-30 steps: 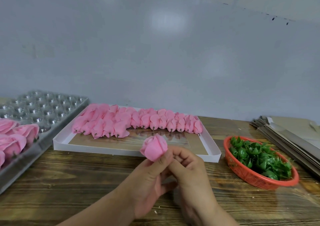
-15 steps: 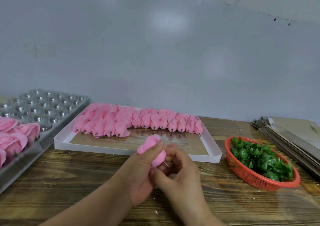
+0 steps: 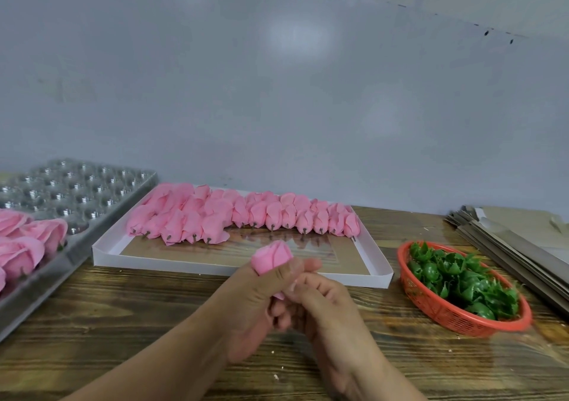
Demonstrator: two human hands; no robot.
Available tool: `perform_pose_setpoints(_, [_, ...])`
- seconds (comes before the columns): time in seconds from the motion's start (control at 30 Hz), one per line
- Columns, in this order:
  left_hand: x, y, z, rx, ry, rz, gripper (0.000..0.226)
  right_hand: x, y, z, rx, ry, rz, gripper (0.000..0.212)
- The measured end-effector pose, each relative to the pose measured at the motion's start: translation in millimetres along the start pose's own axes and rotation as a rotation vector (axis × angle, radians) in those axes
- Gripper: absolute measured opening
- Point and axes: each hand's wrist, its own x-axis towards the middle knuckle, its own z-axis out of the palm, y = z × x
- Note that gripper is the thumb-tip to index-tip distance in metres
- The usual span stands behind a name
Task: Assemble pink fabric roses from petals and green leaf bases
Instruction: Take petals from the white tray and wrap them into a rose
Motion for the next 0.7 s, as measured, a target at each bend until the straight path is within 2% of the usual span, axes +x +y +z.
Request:
perform_pose_setpoints(0.07, [0.7, -1.5, 1.1, -0.05, 0.007, 0.023, 0.042, -0.4, 1.1, 1.7, -0.069, 0.062, -0.088, 0.007])
perform_pose_setpoints(0.13, [1.7, -5.2, 2.4, -0.135, 0.003, 0.045, 0.033, -0.2, 4.1, 1.3, -0.221, 0.121, -0.204, 0.011])
perform_pose_setpoints(0.23, [0.6, -6.7, 5.3, -0.187, 0.006, 0.036, 0.034, 0.4, 5.7, 1.1, -0.334, 0.175, -0.284, 0.013])
perform_pose_setpoints(0.3, [-0.9, -4.5, 5.8, -0.109, 0.002, 0.015, 0.041, 0.1, 2.7, 0.5, -0.241, 0.12, -0.221, 0.015])
perform_pose_setpoints(0.4, [-3.1, 0.9, 3.3, 0.009, -0.013, -0.011, 0.058, 0.6, -1.7, -2.1, -0.001, -0.053, -0.037, 0.009])
perform_pose_setpoints(0.47, [-2.8, 0.7, 0.8, 0.025, -0.029, -0.027, 0.066, 0.4, -1.9, -3.1, 0.073, -0.085, 0.045, 0.008])
perform_pose_setpoints(0.5, [-2.8, 0.9, 1.2, 0.021, -0.03, -0.033, 0.062, 0.3, -1.2, -2.9, 0.076, -0.074, 0.045, 0.008])
perform_pose_setpoints(0.57, [-1.9, 2.1, 4.8, -0.045, -0.016, -0.031, 0.045, -0.2, 0.9, -0.4, -0.022, -0.01, -0.051, 0.003])
perform_pose_setpoints(0.6, [-1.0, 1.8, 6.6, -0.098, 0.002, -0.03, 0.042, -0.9, 2.3, 0.8, -0.115, 0.033, -0.118, 0.01])
perform_pose_setpoints(0.7, [1.3, -3.5, 8.9, -0.218, 0.072, -0.046, 0.053, -1.9, 6.4, 5.3, -0.35, 0.154, -0.273, 0.018])
